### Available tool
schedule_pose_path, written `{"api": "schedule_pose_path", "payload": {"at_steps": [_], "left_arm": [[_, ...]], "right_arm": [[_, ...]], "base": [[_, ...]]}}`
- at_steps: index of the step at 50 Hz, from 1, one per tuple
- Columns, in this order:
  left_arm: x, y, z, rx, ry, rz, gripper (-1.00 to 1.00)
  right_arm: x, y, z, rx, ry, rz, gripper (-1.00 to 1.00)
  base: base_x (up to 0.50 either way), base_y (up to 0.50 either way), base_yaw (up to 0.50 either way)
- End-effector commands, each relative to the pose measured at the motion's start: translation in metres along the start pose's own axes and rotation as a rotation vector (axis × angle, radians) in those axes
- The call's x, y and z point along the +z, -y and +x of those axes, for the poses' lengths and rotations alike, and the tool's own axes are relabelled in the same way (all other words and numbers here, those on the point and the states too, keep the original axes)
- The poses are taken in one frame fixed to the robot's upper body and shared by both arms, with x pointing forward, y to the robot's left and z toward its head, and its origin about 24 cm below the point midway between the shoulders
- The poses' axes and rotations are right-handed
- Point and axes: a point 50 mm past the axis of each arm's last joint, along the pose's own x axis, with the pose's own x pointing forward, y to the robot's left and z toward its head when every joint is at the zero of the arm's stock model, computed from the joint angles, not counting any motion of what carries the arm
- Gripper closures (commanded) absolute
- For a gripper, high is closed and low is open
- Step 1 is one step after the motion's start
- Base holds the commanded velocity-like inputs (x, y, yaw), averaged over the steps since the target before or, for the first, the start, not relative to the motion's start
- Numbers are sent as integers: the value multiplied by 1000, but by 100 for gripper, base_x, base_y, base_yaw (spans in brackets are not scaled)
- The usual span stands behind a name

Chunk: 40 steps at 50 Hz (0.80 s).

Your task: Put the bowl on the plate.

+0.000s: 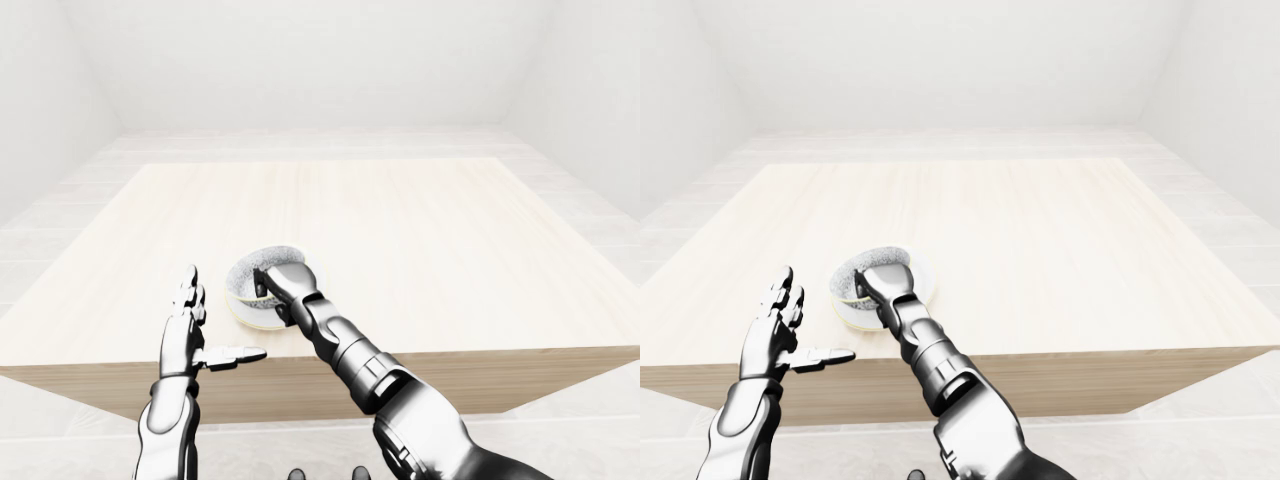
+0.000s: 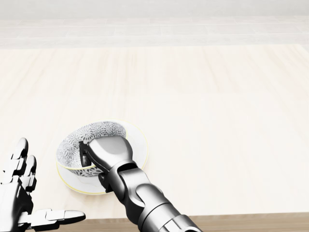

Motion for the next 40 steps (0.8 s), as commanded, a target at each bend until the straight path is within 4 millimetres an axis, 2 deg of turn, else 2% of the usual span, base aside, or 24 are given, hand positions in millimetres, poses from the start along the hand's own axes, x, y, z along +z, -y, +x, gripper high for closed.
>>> {"api": "schedule_pose_path", "payload": {"at_steps": [1, 28, 40], "left_arm": [[-3, -1, -1, 1, -11, -3, -100], [-4, -1, -1, 3, -13, -4, -100], [-2, 0, 1, 1, -8, -3, -100]], "right_arm": [[1, 0, 0, -25, 6, 3, 100], [-2, -3, -1, -11, -3, -4, 90], [-4, -3, -2, -7, -10, -4, 79]], "base": [[0, 0, 0], [0, 0, 0], [0, 0, 0]]}}
